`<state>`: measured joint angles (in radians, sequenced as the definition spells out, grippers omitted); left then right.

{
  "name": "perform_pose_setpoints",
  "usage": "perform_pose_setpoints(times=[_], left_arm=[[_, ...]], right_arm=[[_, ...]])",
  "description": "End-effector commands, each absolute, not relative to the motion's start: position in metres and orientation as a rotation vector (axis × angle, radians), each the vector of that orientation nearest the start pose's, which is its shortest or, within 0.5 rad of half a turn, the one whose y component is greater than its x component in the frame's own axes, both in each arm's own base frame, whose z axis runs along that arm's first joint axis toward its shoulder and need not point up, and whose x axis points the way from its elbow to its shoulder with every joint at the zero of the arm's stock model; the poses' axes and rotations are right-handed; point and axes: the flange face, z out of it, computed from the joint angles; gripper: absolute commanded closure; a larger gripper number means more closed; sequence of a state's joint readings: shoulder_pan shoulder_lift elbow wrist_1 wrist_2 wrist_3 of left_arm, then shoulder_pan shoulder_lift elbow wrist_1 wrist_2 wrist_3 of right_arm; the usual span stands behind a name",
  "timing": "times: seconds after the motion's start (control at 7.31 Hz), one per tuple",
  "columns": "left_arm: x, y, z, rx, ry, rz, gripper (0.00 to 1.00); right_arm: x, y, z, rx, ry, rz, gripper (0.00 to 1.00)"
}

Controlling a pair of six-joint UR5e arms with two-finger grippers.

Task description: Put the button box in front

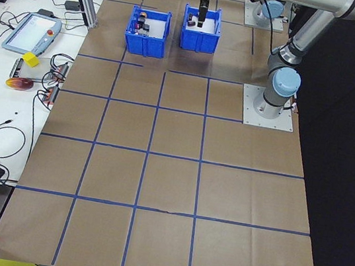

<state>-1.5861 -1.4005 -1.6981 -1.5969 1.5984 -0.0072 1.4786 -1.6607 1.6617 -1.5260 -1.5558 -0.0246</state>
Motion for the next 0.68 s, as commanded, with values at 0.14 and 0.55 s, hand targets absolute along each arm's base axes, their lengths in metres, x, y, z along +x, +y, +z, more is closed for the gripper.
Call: perform_pose_setpoints(times=[0.14, 0.55], left_arm=[[-0.1370, -0.4190, 0.4996, 0.012, 3.114, -0.024, 0.01], [-0.1370, -0.4185, 0.5002, 0.012, 3.114, -0.027, 0.01]], right_arm=[[0.1061, -0.4897, 0.4892, 0.053, 3.131, 0.115, 0.00], [0.1068, -0.4892, 0.4884, 0.051, 3.133, 0.120, 0.00]])
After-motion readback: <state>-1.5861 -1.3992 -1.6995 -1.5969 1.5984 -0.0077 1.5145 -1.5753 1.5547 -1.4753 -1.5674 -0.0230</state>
